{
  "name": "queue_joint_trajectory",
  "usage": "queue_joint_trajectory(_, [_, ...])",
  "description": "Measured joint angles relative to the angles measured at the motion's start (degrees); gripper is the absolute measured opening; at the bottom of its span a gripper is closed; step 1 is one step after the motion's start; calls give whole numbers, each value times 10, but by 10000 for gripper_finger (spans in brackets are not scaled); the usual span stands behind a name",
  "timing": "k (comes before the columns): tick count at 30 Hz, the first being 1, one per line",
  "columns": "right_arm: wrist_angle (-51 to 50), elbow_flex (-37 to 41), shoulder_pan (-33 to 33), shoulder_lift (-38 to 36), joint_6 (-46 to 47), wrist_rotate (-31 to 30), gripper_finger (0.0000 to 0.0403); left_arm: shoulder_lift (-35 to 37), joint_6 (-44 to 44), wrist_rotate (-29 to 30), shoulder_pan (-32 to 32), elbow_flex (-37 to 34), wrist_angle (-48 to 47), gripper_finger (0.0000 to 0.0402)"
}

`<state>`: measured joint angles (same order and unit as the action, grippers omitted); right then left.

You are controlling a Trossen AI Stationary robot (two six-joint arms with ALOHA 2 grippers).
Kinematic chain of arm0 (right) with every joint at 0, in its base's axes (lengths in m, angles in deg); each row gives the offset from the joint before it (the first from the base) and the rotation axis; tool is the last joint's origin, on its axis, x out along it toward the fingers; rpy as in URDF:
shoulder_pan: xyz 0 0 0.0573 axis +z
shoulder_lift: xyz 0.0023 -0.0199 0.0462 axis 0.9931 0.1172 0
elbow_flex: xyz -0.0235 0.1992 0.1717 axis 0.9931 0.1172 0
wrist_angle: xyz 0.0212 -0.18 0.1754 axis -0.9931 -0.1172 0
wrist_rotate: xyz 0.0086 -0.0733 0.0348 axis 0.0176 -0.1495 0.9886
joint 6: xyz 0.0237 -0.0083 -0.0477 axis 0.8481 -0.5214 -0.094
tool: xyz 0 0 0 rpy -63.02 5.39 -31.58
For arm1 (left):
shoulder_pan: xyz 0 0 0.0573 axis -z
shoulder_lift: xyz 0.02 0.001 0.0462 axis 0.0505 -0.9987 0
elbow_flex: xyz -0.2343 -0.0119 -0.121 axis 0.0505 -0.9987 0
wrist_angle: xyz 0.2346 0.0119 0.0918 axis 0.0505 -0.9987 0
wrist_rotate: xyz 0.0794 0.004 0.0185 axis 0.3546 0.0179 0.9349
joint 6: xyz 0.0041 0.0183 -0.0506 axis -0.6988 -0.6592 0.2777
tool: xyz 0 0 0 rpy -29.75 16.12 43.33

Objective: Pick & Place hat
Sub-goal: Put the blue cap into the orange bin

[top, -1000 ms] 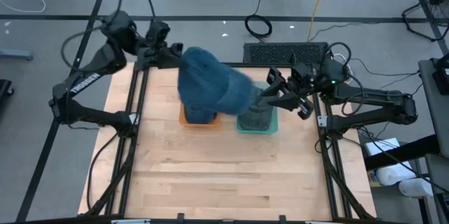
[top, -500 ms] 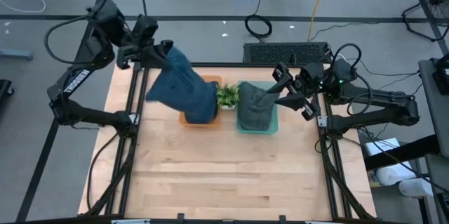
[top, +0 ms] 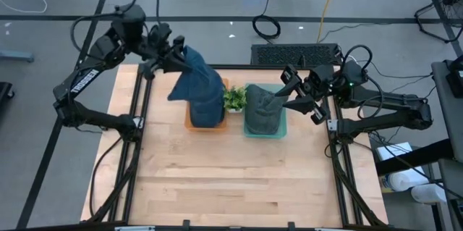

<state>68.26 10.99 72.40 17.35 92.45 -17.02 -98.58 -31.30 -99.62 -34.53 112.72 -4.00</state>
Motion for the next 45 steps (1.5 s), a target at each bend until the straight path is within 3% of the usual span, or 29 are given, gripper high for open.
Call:
queue_joint_trajectory(6, [0,0,0,0,-12,0,147,0,-187,86,22,0,-157,23])
queue_joint_trajectory(11, [0,0,0,0,-45,-13,148,0,-306,234,54,0,-261,23])
queue_joint_trajectory(22, [0,0,0,0,-87,-33,150,0,-509,496,164,0,-348,23])
queue_joint_trajectory(28, [-5,0,0,0,-81,-35,149,-20,-542,539,223,0,-363,23])
queue_joint_trajectory(34, [-5,0,0,0,-66,-60,150,-58,-555,645,248,0,-385,23])
queue_joint_trajectory(45, [-5,0,1,0,-66,-58,149,-94,-504,641,255,0,-402,23])
